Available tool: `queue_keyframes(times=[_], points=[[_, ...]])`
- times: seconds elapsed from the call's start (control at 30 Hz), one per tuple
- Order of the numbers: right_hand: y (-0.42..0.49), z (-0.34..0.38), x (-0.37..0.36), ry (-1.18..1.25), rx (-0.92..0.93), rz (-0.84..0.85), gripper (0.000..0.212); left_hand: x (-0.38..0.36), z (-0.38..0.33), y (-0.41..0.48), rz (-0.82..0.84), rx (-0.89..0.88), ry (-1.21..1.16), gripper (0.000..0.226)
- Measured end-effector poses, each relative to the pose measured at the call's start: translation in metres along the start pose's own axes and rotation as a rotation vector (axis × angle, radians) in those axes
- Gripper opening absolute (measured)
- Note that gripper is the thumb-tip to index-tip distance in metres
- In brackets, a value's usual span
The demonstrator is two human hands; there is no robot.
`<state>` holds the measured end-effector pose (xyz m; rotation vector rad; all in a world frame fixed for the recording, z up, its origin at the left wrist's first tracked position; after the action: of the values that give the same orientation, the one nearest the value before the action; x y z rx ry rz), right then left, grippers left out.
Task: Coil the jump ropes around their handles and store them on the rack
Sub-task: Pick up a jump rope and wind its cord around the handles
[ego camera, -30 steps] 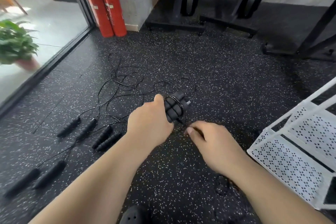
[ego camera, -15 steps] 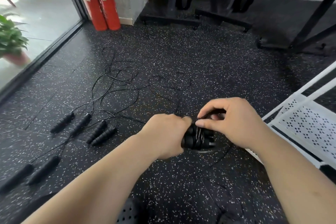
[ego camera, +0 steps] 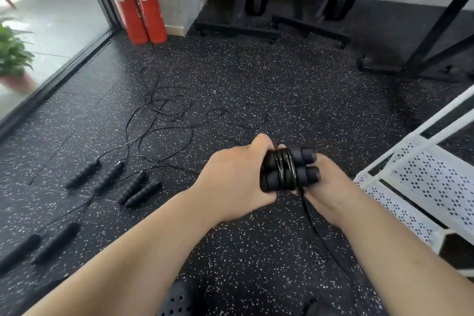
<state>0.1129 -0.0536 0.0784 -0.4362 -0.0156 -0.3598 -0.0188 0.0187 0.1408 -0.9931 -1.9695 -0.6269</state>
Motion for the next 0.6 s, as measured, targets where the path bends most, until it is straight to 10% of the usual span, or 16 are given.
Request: queue_keyframes(times=[0.3, 0.6], points=[[-0.021, 0.019, -0.046, -0.905, 0.263, -0.062, 0.029, 0.022, 0.054, 0.003, -0.181, 0.360, 0.171, 0.051], [-0.057, 0.061, -0.050, -1.332, 0.531, -0.133, 0.023, 0.001, 0.064, 0.005, -0.061, 0.349, 0.373, 0.040]])
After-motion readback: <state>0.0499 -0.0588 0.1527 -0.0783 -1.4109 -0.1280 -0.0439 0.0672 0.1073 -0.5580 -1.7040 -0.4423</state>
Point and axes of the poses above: each hand's wrist, its own y-axis towards the middle knuckle, its own x-axis out of the back of the hand, z = x × y, the point moved 8 cm from there along y, towards the middle knuckle, and after that the axes turned 6 degrees about -y, right-handed, at the moved point
